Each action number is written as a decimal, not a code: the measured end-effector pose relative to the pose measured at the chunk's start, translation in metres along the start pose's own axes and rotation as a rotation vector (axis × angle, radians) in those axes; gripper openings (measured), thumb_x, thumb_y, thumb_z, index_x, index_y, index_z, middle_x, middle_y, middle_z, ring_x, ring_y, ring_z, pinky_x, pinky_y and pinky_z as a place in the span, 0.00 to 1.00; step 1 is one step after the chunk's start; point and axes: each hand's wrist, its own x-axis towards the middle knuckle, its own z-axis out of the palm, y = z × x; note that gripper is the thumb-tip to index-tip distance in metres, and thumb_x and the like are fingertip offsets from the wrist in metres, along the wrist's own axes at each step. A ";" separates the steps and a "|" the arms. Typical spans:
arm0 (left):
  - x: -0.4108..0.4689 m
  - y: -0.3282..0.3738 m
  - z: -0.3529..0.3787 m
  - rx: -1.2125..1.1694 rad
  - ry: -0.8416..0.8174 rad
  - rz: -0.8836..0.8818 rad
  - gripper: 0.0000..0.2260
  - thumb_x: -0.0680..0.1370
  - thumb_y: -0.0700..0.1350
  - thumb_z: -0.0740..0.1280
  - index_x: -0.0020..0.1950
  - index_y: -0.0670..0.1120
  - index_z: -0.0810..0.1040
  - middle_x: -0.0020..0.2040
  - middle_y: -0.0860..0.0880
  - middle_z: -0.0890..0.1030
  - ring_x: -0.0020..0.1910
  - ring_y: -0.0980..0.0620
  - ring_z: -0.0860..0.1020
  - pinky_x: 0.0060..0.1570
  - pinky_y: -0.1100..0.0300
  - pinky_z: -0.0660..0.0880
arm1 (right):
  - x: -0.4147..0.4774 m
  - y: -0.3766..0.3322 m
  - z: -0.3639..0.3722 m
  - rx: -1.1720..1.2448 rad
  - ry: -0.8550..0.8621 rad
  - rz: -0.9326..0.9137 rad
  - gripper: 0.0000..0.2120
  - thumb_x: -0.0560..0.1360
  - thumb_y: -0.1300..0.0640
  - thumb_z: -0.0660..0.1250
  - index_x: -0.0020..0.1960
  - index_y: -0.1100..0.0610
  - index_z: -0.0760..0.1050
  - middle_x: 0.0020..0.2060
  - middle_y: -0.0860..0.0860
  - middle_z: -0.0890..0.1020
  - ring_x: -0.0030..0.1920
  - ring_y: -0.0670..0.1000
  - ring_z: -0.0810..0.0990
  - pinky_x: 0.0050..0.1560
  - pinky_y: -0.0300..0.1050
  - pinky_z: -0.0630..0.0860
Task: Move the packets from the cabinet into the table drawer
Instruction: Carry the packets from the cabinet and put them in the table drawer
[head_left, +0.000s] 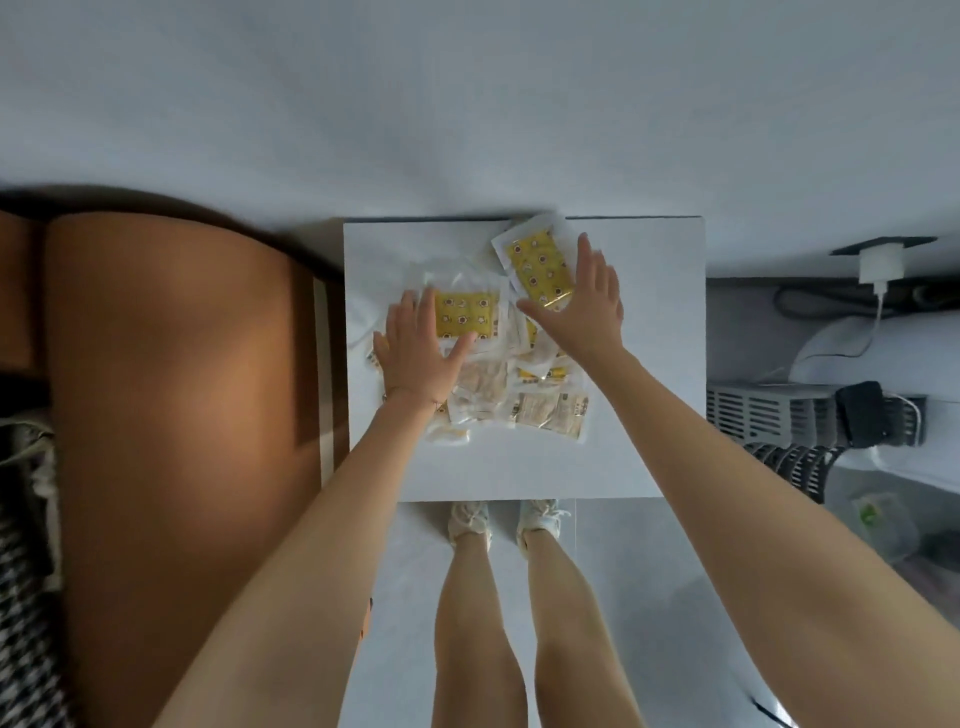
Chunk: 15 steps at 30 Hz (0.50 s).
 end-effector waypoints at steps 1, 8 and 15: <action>0.004 -0.001 0.003 0.019 0.035 0.012 0.34 0.76 0.62 0.61 0.77 0.48 0.55 0.73 0.41 0.62 0.73 0.40 0.59 0.68 0.37 0.60 | 0.007 -0.004 0.006 -0.033 -0.009 -0.008 0.52 0.70 0.36 0.69 0.78 0.49 0.39 0.78 0.55 0.46 0.78 0.58 0.43 0.75 0.58 0.46; 0.005 0.005 0.005 -0.178 0.188 0.002 0.39 0.72 0.54 0.71 0.75 0.38 0.58 0.65 0.38 0.71 0.64 0.39 0.69 0.64 0.47 0.65 | 0.012 -0.014 0.017 -0.117 0.115 -0.062 0.50 0.69 0.40 0.71 0.79 0.52 0.45 0.71 0.54 0.63 0.71 0.57 0.60 0.69 0.55 0.59; 0.012 0.006 -0.005 -0.300 0.117 -0.109 0.32 0.68 0.47 0.75 0.67 0.39 0.66 0.63 0.39 0.69 0.62 0.42 0.69 0.59 0.50 0.68 | 0.025 -0.012 -0.013 -0.064 0.008 0.145 0.36 0.68 0.47 0.74 0.70 0.56 0.62 0.64 0.54 0.70 0.66 0.56 0.67 0.62 0.51 0.64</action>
